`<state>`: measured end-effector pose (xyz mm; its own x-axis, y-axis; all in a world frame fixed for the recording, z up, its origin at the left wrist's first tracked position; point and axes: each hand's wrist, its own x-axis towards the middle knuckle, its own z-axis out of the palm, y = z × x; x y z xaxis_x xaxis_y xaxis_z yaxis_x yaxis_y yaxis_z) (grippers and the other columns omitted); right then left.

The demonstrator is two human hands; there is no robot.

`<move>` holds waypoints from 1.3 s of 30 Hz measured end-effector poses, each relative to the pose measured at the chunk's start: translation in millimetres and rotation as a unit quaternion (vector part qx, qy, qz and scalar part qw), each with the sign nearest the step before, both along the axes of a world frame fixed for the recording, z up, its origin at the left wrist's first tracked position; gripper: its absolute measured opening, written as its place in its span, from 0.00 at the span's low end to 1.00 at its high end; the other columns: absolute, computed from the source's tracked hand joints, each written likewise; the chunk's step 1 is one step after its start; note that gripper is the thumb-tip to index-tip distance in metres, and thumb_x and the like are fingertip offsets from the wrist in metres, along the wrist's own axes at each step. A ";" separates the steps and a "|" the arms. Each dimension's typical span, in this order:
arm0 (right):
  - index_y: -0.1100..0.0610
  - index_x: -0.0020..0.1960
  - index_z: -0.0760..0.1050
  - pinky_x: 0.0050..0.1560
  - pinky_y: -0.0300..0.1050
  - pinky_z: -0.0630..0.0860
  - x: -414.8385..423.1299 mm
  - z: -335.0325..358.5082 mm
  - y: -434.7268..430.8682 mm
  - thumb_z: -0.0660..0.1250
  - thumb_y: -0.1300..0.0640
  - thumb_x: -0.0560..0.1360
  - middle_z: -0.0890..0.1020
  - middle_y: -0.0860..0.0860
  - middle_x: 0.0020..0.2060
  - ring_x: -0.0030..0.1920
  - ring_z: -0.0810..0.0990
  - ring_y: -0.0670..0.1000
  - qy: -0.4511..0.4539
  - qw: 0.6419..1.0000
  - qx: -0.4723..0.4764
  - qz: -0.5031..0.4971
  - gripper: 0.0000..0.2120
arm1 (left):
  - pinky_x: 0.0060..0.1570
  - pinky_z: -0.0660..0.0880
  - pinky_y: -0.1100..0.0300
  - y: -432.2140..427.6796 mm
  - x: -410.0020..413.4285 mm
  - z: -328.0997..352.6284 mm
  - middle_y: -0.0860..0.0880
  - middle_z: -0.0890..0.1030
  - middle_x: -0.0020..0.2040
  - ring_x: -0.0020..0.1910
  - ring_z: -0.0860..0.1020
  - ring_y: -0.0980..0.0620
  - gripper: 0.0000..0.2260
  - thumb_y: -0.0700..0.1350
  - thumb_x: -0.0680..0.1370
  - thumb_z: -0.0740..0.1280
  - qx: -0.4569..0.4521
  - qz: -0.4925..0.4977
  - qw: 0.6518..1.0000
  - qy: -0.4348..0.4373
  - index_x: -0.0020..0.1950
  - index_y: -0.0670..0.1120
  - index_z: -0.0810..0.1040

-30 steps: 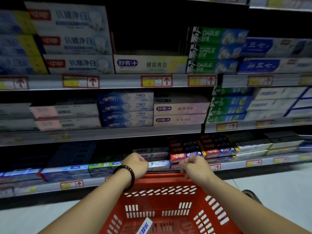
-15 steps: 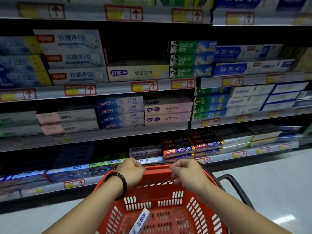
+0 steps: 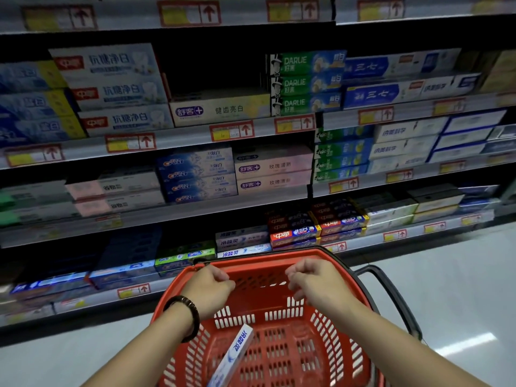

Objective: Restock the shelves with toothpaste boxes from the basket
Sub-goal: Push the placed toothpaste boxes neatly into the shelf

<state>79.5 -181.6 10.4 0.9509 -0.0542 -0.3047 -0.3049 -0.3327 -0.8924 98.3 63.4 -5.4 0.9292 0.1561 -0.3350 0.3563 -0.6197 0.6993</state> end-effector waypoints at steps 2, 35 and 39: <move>0.55 0.50 0.84 0.34 0.38 0.74 -1.2 -2.7 1.6 0.68 0.59 0.82 0.88 0.53 0.42 0.36 0.84 0.49 0.008 1.000 0.008 0.004 0.06 | 0.32 0.74 0.58 2.5 -1.3 -3.3 0.47 0.84 0.41 0.39 0.84 0.46 0.04 0.48 0.81 0.70 -0.009 0.005 1.000 0.001 0.52 0.51 0.78; 0.57 0.49 0.84 0.45 0.53 0.79 -11.6 -5.8 2.4 0.71 0.56 0.82 0.88 0.52 0.42 0.38 0.86 0.51 0.079 0.995 0.049 0.036 0.06 | 0.32 0.68 0.58 1.9 9.4 -147.2 0.50 0.76 0.33 0.31 0.72 0.51 0.11 0.43 0.77 0.68 0.101 0.025 0.978 0.178 0.35 0.45 0.75; 0.56 0.49 0.84 0.44 0.51 0.77 -10.1 -9.3 -1.4 0.70 0.59 0.82 0.88 0.51 0.40 0.37 0.85 0.51 0.093 0.994 0.043 0.028 0.05 | 0.41 0.74 0.57 2.1 22.7 -170.7 0.48 0.79 0.37 0.34 0.75 0.50 0.09 0.47 0.78 0.69 0.146 0.012 0.971 0.189 0.40 0.44 0.79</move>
<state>69.3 -183.1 1.1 0.8784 0.0313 -0.4769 -0.4504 -0.2795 -0.8479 120.9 65.5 -176.1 0.7431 0.3157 -0.5900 0.5697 -0.7609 0.3106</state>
